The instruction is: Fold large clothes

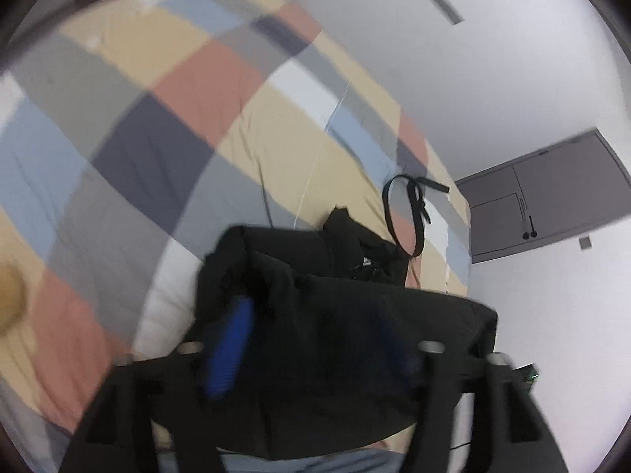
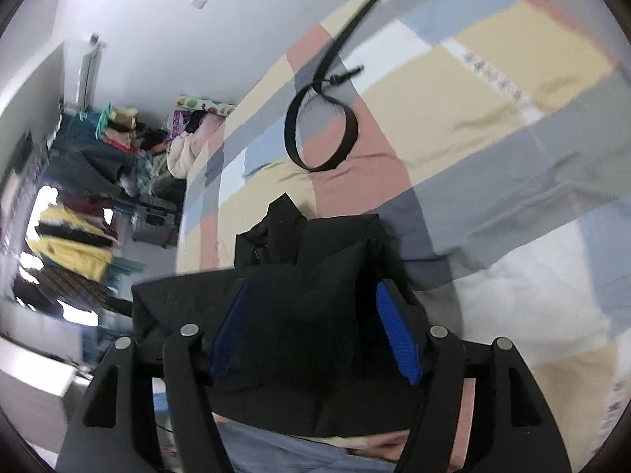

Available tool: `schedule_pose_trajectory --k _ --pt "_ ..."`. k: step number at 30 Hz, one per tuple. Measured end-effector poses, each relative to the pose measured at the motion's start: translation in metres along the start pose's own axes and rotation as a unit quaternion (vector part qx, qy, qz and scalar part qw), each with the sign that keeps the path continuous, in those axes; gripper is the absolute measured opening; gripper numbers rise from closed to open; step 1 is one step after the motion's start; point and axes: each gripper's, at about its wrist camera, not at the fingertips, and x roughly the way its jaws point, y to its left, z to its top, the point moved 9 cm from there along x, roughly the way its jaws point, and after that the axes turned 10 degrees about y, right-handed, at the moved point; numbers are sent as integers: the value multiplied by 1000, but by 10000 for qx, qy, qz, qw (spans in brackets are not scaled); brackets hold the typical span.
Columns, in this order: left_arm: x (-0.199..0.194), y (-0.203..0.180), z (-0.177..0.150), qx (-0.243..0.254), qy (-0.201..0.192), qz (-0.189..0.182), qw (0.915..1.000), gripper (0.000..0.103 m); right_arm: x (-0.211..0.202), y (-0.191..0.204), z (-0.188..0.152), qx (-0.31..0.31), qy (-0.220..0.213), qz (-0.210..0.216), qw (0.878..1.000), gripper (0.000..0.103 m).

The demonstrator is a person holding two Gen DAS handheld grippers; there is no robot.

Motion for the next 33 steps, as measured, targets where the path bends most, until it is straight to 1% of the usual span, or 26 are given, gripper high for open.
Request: schedule_pose_trajectory --k 2,3,4,5,6,7,8,10,11,13,15,16,17,19,21,22,24,26,28,29,31,33 --pt "-19 -9 -9 341 -243 153 9990 70 -13 16 -7 -288 -177 -336 9989 67" --pt "-27 -16 -15 608 -391 271 9970 70 -18 25 -10 -404 -312 -464 9976 67" --pt "-31 -20 -18 757 -514 373 9951 70 -21 32 -13 -510 -413 -554 9963 67" --pt "-34 -24 -22 905 -728 551 9917 70 -23 45 -17 -727 -557 -699 9933 68" --pt "-33 -28 -28 1065 -965 859 9859 70 -23 59 -22 -962 -709 -855 9891 68" --pt "-28 -33 -34 1219 -1069 1004 9816 70 -21 68 -25 -1101 -834 -973 9856 68" --pt "-22 -39 -39 1344 -1100 999 9797 70 -19 80 -31 -1289 -1021 -1145 9797 68" --pt "-3 -53 -51 1526 -1188 852 9774 70 -15 98 -40 -1541 -1401 -1375 9683 69" --pt "4 -58 -55 1591 -1226 823 9762 70 -8 108 -47 -1680 -1559 -1404 9632 70" --pt "23 -70 -64 1806 -1330 769 9715 70 11 123 -61 -1873 -1581 -1356 9600 70" --pt "43 -82 -72 2061 -1440 798 9646 70 39 136 -77 -2153 -1541 -1309 9554 70" --pt "52 -87 -74 2159 -1508 848 9610 70 48 140 -81 -2234 -1544 -1309 9535 72" --pt "60 -91 -74 2233 -1544 893 9583 70 63 143 -86 -2332 -1533 -1386 9502 76" --pt "78 -98 -71 2389 -1589 1145 9511 70 83 144 -88 -2395 -1615 -1621 9436 81" --pt "91 -107 -66 2621 -1706 1419 9392 70 103 145 -83 -2457 -1676 -1730 9390 82" --pt "97 -111 -62 2725 -1764 1527 9334 70 110 145 -80 -2464 -1653 -1743 9389 82" --pt "109 -115 -58 2831 -1763 1651 9282 70 132 141 -70 -2437 -1529 -1768 9413 82" --pt "125 -114 -52 2864 -1700 1697 9275 70 147 137 -64 -2401 -1493 -1834 9415 82" --pt "136 -112 -47 2768 -1685 1722 9302 70 156 134 -55 -2397 -1606 -1886 9387 84" --pt "139 -111 -45 2764 -1691 1729 9301 70 158 134 -53 -2407 -1656 -1910 9371 85" --pt "146 -111 -39 2810 -1757 1796 9262 70 163 135 -47 -2435 -1739 -1947 9341 87" --pt "151 -110 -32 2798 -1751 1775 9271 70 167 136 -41 -2431 -1771 -2006 9324 88"
